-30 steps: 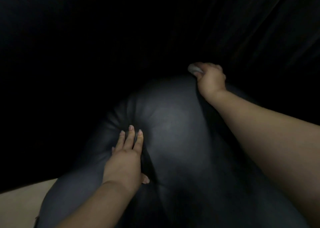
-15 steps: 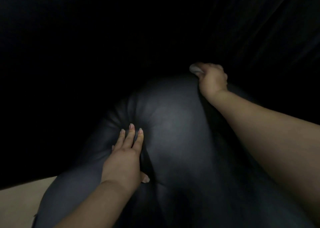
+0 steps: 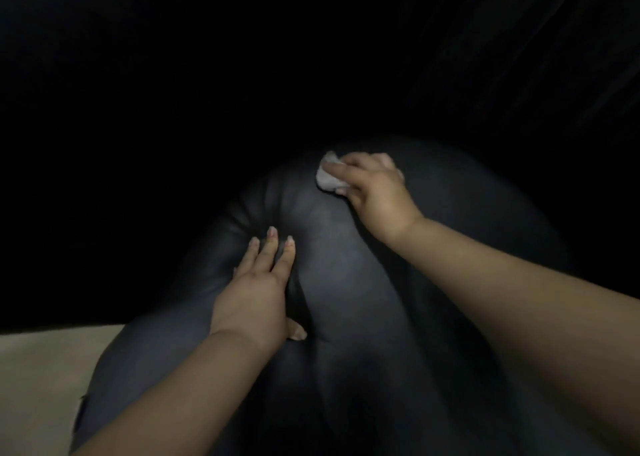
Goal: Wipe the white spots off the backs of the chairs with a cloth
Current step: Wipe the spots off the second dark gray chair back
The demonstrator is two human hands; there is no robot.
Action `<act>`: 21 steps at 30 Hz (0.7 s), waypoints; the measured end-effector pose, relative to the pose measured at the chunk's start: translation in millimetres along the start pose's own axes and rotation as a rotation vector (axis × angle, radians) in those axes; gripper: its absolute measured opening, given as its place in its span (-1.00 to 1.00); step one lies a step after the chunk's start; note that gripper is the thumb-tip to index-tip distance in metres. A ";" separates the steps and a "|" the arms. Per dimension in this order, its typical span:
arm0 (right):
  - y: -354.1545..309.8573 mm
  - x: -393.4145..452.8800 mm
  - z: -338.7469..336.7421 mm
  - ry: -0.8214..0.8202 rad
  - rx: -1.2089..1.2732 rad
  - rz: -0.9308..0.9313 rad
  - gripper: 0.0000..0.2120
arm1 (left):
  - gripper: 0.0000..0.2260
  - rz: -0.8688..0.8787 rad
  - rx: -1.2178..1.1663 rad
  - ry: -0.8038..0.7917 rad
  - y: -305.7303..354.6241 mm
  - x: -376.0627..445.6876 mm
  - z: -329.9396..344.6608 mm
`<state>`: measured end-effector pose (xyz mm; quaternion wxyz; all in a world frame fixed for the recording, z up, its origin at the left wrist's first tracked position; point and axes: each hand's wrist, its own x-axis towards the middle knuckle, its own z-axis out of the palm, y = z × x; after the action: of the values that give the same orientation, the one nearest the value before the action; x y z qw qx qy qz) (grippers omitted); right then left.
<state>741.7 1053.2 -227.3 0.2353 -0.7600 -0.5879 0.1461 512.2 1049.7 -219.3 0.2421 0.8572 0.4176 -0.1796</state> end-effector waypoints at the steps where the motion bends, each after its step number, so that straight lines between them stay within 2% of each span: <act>1: 1.4 -6.6 -2.2 0.001 -0.034 -0.062 -0.69 | 0.20 0.006 -0.009 0.001 -0.3 -1.2 -1.1; 3: 9.7 -6.2 -10.1 0.050 -0.091 0.024 -0.68 | 0.19 0.010 -0.018 0.011 -0.4 -4.3 -3.7; 6: 4.3 7.2 -4.1 0.180 -0.032 0.383 -0.69 | 0.17 0.020 -0.036 0.019 -1.2 -9.3 -6.9; 8: -28.2 4.7 15.0 0.159 -0.113 0.335 -0.68 | 0.13 0.030 -0.036 0.029 -1.3 -14.6 -7.1; 11: -74.0 -26.0 41.9 0.030 -0.088 -0.017 -0.65 | -0.02 0.081 -0.044 0.128 -5.7 -28.7 -4.3; 13: -79.0 -39.6 43.1 -0.029 -0.069 -0.169 -0.64 | -0.16 0.123 -0.053 0.211 -12.8 -45.3 1.6; 15: -72.9 -26.7 39.0 0.007 -0.131 -0.129 -0.64 | -0.28 0.131 -0.061 0.263 -23.9 -66.6 10.1; 19: -89.0 15.2 58.6 0.113 -0.196 0.230 -0.66 | -0.36 -0.003 -0.114 0.310 -48.1 -102.9 23.4; 21: -117.5 12.5 78.6 0.062 -0.206 0.185 -0.65 | -0.36 -0.092 -0.116 0.322 -55.5 -112.3 23.9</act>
<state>608.9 1103.1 -231.0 0.1597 -0.8353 -0.5196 0.0823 399.3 995.2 -196.3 0.2124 0.8395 0.4995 -0.0264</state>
